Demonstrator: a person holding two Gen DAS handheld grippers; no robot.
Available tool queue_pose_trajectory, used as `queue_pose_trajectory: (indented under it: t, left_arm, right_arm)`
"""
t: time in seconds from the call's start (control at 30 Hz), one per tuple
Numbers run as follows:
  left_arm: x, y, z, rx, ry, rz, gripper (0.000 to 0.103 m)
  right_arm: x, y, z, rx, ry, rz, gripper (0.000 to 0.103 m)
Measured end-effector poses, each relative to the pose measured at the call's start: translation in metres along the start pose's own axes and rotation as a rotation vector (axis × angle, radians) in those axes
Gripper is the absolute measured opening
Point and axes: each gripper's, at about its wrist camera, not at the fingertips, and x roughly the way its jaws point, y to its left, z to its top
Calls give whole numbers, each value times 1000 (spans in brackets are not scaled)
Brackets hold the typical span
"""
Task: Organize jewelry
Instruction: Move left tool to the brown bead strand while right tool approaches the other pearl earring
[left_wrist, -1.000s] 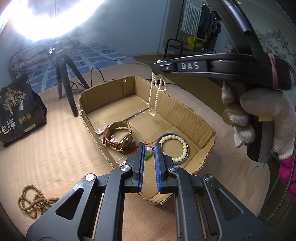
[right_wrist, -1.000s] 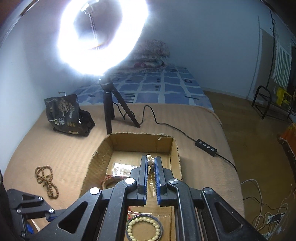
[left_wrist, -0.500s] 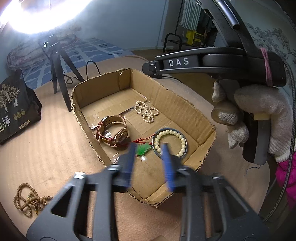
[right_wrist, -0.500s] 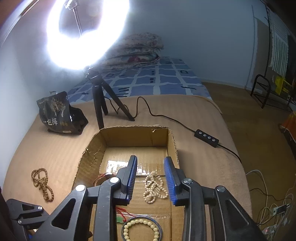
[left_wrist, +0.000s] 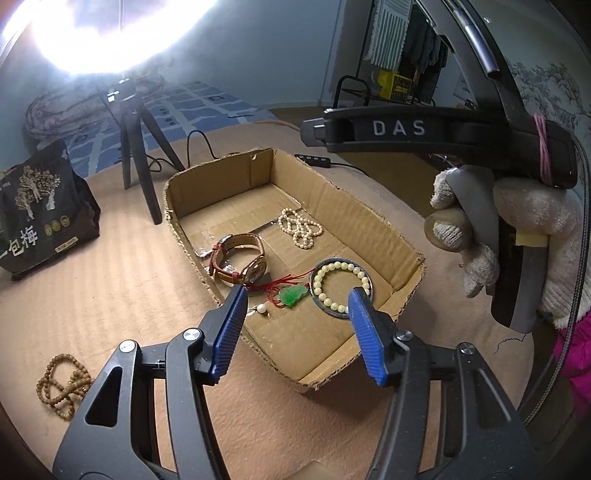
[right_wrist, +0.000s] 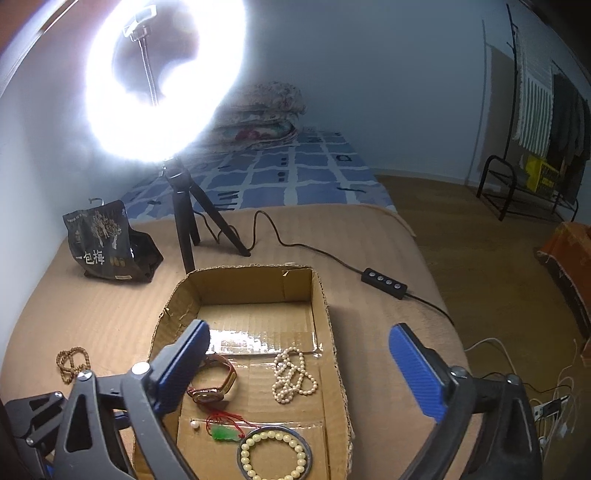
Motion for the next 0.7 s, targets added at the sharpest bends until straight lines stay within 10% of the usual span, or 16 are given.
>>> queue_pose_trajectory:
  t: [0.7]
  left_arm:
    - [-75, 59, -27, -19, -47, 104, 59]
  right_arm:
    - [-60, 30, -15, -5, -52, 12, 103]
